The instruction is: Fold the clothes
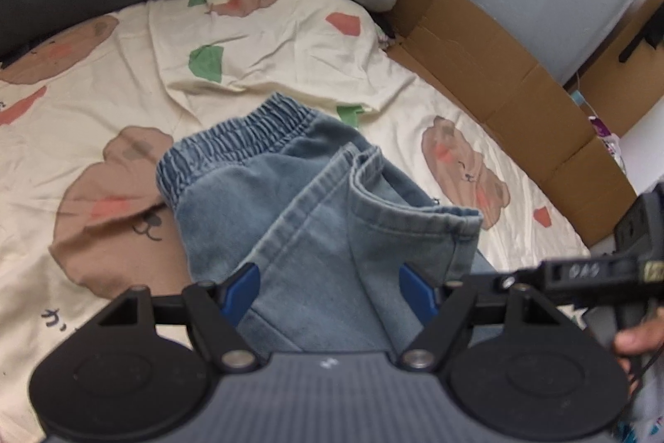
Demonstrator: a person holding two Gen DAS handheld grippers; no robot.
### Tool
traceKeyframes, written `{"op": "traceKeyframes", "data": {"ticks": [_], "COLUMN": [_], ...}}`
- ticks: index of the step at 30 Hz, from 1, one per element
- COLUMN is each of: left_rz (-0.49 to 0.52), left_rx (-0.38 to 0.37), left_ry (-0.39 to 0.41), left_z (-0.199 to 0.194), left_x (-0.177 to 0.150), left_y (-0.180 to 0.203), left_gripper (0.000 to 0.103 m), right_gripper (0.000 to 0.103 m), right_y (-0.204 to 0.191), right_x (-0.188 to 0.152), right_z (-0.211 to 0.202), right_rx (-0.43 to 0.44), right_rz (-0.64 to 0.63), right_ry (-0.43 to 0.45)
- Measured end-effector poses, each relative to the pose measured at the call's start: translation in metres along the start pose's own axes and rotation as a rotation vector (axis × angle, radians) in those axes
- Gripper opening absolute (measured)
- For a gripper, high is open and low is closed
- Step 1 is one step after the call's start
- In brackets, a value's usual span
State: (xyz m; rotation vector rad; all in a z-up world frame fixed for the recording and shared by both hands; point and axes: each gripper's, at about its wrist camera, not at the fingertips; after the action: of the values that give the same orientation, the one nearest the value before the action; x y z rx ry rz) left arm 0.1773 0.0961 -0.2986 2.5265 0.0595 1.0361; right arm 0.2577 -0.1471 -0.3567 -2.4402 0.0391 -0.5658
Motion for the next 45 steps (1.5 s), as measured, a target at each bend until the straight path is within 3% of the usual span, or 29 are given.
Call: {"op": "traceKeyframes", "data": {"ticks": [4, 6, 10, 16, 21, 24, 25, 33, 45], "left_rz": [-0.001, -0.012, -0.028, -0.035, -0.037, -0.057, -0.068, -0.104, -0.179], "left_rx": [-0.003, -0.003, 0.004, -0.001, -0.006, -0.001, -0.008, -0.002, 0.038], "left_ry": [0.007, 0.007, 0.012, 0.014, 0.013, 0.019, 0.023, 0.027, 0.036], "left_z": [-0.002, -0.002, -0.004, -0.003, -0.003, -0.006, -0.008, -0.02, -0.049], "left_x": [-0.001, -0.003, -0.004, -0.005, -0.007, -0.009, -0.01, -0.02, -0.04], "left_y": [0.002, 0.0, -0.004, -0.004, -0.003, -0.005, -0.007, -0.016, -0.044], "left_gripper": [0.076, 0.076, 0.076, 0.076, 0.076, 0.076, 0.076, 0.076, 0.076], "right_gripper": [0.061, 0.05, 0.039, 0.042, 0.044, 0.026, 0.025, 0.026, 0.03], "right_y": [-0.001, 0.002, 0.006, 0.011, 0.009, 0.005, 0.002, -0.027, -0.085], "right_x": [-0.011, -0.013, -0.017, -0.021, -0.03, -0.03, -0.031, -0.034, -0.048], "right_z": [0.013, 0.016, 0.016, 0.011, 0.018, 0.019, 0.019, 0.009, 0.021], "right_rx": [-0.014, -0.011, -0.017, -0.073, -0.03, -0.003, 0.001, 0.106, 0.21], "right_rz": [-0.05, -0.038, -0.018, 0.022, 0.045, 0.046, 0.041, -0.022, -0.177], "right_ry": [-0.008, -0.004, -0.004, -0.003, -0.022, -0.019, -0.018, -0.001, -0.094]}}
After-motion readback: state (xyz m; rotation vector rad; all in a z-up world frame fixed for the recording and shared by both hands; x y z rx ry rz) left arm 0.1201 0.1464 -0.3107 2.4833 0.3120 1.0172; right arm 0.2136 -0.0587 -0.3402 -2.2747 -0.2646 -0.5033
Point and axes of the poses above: each gripper's, at about its wrist camera, not at the fingertips, and z roughly the way its jaws point, y to its right, x to its top, and after that the axes turned 11 degrees about y, right-handed
